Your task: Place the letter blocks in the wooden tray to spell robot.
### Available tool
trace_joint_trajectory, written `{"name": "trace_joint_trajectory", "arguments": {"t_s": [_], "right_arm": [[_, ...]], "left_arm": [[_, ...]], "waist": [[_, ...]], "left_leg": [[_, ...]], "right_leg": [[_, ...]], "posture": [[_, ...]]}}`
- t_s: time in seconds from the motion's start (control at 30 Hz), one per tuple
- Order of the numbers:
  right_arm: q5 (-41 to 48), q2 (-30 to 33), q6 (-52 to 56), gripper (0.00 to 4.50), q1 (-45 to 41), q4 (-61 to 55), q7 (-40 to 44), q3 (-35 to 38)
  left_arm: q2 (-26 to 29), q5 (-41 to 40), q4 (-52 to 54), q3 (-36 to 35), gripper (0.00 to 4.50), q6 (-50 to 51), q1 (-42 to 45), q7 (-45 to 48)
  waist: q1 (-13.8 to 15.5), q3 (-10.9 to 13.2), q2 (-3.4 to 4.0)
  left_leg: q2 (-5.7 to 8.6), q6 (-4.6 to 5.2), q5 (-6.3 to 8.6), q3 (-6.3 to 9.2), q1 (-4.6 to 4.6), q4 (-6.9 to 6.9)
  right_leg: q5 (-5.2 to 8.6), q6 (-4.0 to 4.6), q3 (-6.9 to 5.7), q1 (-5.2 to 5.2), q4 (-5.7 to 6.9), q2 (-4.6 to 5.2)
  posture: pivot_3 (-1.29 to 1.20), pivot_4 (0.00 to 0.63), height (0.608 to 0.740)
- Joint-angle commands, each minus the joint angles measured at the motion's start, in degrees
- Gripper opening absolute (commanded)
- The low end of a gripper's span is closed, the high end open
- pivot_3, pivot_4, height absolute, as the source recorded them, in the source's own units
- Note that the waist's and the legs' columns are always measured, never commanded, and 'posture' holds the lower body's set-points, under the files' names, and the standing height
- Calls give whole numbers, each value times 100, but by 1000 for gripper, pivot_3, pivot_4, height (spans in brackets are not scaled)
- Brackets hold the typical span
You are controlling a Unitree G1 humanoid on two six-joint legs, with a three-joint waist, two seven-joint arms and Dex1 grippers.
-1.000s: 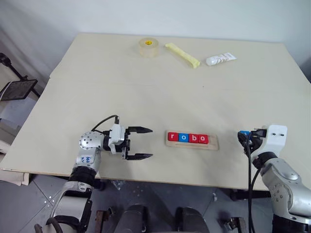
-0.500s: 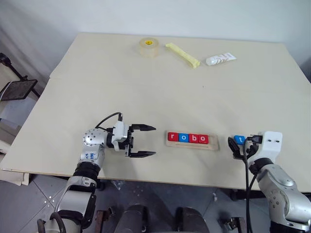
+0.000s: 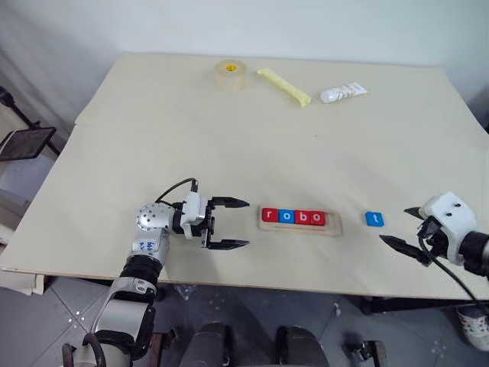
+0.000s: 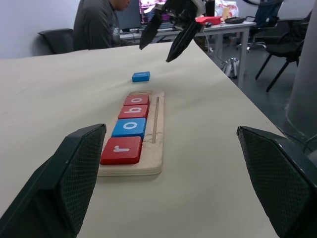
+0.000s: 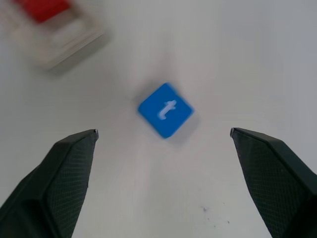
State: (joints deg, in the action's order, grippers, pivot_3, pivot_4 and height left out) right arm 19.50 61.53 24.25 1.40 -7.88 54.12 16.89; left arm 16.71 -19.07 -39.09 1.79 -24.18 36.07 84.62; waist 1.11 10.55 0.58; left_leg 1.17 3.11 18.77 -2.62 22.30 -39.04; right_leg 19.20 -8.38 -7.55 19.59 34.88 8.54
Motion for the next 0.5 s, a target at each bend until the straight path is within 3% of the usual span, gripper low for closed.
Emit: {"name": "trace_joint_trajectory", "arguments": {"t_s": [0.03,0.3,0.5], "right_arm": [[-295,225,-760,4478,-831,945,914,-650],[-1344,-69,-2198,4478,-2928,3359,2154,-2150],[-1676,-278,-2611,4478,-3532,4198,2658,-2553]], "left_arm": [[-2,0,14,2,4500,-92,70,26],[63,5,233,-64,4500,-161,-93,-175],[123,-1,600,-81,4500,-93,-373,-379]], "waist": [[-7,1,-3],[8,2,-3],[10,2,-3]], "left_leg": [[0,0,0,-2,0,-2],[3,0,0,7,9,-6],[5,0,0,15,11,-6]], "right_leg": [[0,0,0,2,2,1],[0,0,-9,4,1,5],[0,0,-13,3,3,7]], "posture": [[0,150,740],[0,150,740],[0,150,740]]}}
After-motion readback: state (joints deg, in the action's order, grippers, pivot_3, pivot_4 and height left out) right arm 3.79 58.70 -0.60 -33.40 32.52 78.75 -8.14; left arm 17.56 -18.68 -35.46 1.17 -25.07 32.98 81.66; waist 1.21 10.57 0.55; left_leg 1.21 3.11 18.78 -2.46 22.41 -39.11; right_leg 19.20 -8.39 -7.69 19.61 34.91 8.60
